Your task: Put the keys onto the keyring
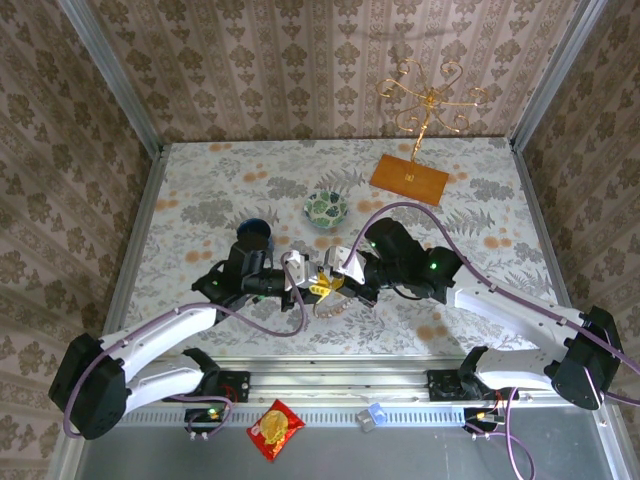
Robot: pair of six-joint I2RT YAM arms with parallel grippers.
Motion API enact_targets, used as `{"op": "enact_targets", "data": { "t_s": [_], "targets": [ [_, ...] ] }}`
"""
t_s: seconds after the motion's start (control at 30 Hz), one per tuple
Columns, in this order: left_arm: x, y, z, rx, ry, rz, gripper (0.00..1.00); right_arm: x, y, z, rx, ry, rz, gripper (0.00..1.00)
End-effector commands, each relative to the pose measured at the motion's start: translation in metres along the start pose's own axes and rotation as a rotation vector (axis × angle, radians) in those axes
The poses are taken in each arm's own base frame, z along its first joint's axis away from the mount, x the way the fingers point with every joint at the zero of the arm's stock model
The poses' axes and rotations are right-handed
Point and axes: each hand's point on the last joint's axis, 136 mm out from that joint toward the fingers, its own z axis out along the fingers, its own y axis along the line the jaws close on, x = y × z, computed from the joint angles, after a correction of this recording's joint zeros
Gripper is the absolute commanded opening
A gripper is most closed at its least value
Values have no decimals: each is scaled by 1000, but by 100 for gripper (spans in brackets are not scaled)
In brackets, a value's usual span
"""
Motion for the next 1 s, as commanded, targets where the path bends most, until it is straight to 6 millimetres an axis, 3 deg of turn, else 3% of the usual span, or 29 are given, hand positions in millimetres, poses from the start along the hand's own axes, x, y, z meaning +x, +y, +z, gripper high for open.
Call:
{"op": "enact_targets", "data": {
  "t_s": [0.0,0.3,0.5,0.63,0.77,0.83,0.97],
  "targets": [
    [-5,3,0,9,-9,32,17,-23,8,-5,-52,-63,-44,0],
    [-4,6,3,12,-12,32,14,-26,14,1,-93,-66,-49,0],
    [-1,5,5,19,-6,24,1,-26,15,5,-101,-68,-54,0],
    [3,8,6,-2,-7,14,0,-19,14,7,-93,-53,-50,1],
    [9,10,7,-36,-28,11,0,-11,9,3,-43,-65,-34,31],
    [11,10,8,-45,-40,8,0,-11,5,-6,-9,-106,-17,42],
    [11,7,10,-42,-56,7,0,-4,-5,-26,74,-203,27,49]
  ]
}}
